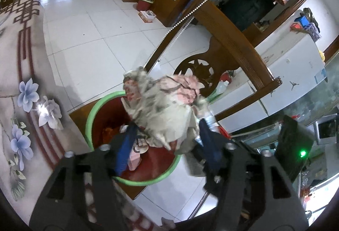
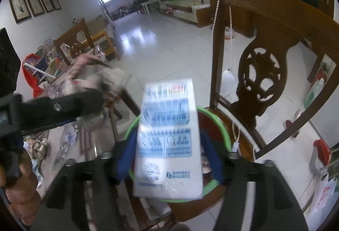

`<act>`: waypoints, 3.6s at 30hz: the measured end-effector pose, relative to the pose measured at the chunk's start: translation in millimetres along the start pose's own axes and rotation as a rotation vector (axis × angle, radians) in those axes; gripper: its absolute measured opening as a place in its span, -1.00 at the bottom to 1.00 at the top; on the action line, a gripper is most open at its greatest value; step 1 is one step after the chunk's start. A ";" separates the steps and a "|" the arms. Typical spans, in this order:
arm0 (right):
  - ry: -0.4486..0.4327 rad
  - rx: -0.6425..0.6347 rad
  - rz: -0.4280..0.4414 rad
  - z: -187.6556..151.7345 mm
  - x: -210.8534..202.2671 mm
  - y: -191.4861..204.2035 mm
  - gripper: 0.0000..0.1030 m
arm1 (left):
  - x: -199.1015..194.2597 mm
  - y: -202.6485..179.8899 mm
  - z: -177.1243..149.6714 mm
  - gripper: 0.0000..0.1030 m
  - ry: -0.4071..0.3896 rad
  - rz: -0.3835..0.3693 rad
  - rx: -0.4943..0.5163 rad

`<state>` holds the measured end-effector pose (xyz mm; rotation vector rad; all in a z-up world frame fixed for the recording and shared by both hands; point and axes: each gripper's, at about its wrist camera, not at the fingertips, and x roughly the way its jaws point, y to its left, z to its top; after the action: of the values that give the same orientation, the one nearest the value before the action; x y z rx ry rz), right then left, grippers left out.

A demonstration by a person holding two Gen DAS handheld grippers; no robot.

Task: Collect trash
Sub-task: 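Open both tools to drop the carton and paper into the red bin, then move both tools back over the table, then grasp the brown Dalisa wrapper with the left tool while the right tool grasps the blue-white snack bag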

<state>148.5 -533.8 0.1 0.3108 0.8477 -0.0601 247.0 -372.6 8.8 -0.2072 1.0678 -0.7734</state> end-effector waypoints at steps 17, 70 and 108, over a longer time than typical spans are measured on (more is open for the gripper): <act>-0.052 -0.016 -0.038 2.0 -9.6 4.9 0.64 | -36.1 24.3 -10.0 0.88 -0.069 0.078 -0.054; 0.038 -0.570 0.298 -103.2 -6.9 316.8 0.85 | -277.6 213.1 -267.9 0.89 -0.193 0.486 -0.311; 0.226 -0.699 0.373 -160.0 49.0 386.5 0.85 | -288.4 290.2 -298.9 0.30 -0.173 0.707 -0.489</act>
<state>132.3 -114.8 -40.4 -0.1914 0.9674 0.6186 57.0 88.6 -80.4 -0.2805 1.0526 0.1461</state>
